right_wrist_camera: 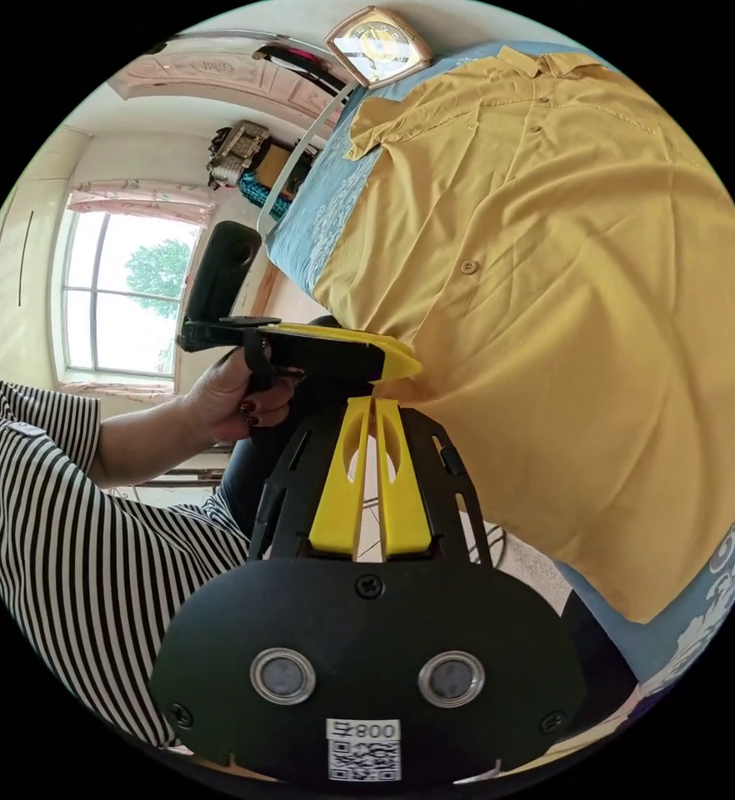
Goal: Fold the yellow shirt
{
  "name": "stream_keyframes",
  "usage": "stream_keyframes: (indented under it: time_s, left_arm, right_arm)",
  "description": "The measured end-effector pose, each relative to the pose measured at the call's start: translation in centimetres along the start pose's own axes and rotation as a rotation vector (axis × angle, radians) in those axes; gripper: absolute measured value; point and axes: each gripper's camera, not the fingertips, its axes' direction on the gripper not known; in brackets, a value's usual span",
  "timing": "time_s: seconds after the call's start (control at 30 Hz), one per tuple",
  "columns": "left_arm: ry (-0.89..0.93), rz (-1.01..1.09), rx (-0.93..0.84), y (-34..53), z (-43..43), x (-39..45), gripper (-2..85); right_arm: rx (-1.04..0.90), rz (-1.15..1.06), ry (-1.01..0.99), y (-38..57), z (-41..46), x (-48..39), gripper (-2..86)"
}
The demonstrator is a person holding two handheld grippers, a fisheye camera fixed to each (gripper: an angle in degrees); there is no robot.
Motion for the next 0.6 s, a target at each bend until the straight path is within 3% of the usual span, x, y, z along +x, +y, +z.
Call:
stream_keyframes:
  time_s: [0.27,0.43,0.6]
  left_arm:
    - [-0.076,0.009,0.073,3.8,-3.6,-2.4,6.8]
    - [-0.189,-0.01,0.158,5.0,-8.0,-4.8,7.5]
    - [-0.245,-0.165,0.277,8.5,-13.7,-10.5,7.9]
  right_arm:
    - [0.022,0.011,0.115,4.4,-4.3,1.0,0.5]
    - [0.151,0.181,0.351,9.3,-11.1,4.6,0.5]
    - [0.281,0.303,0.366,14.4,-15.1,7.6,0.6]
